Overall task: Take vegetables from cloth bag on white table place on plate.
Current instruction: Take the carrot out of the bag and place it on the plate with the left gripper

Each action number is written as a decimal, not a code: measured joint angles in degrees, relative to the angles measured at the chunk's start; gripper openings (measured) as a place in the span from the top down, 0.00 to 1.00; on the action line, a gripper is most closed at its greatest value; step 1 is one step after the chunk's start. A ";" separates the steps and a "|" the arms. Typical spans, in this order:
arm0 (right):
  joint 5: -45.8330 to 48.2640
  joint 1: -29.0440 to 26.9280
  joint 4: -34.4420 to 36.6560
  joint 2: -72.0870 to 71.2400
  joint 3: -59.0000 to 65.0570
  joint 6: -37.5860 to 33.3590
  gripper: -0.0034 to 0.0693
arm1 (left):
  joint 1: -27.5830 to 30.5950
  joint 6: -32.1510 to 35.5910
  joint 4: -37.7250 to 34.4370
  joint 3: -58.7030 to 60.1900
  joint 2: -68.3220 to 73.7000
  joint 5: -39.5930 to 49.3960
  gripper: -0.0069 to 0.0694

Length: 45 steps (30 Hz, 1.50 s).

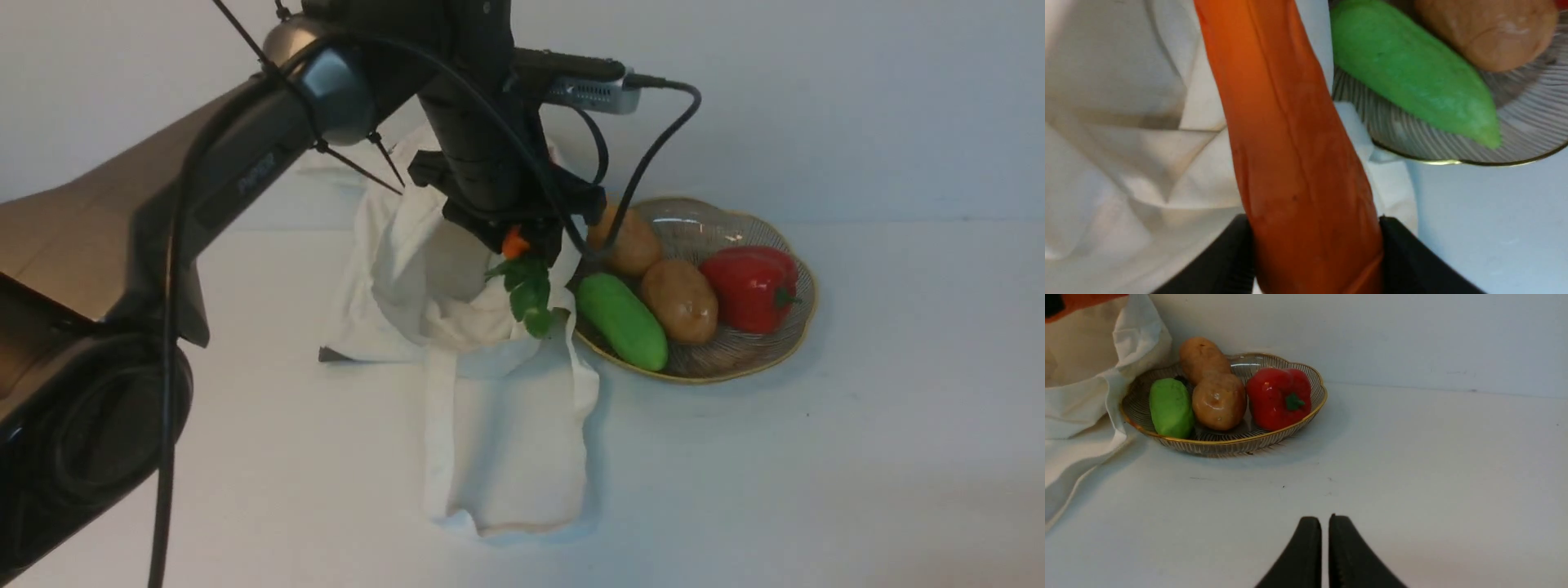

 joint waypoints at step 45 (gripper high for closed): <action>0.00 0.00 0.00 0.00 0.00 0.00 0.92 | -5.52 -5.51 -18.95 7.96 7.59 -42.87 0.19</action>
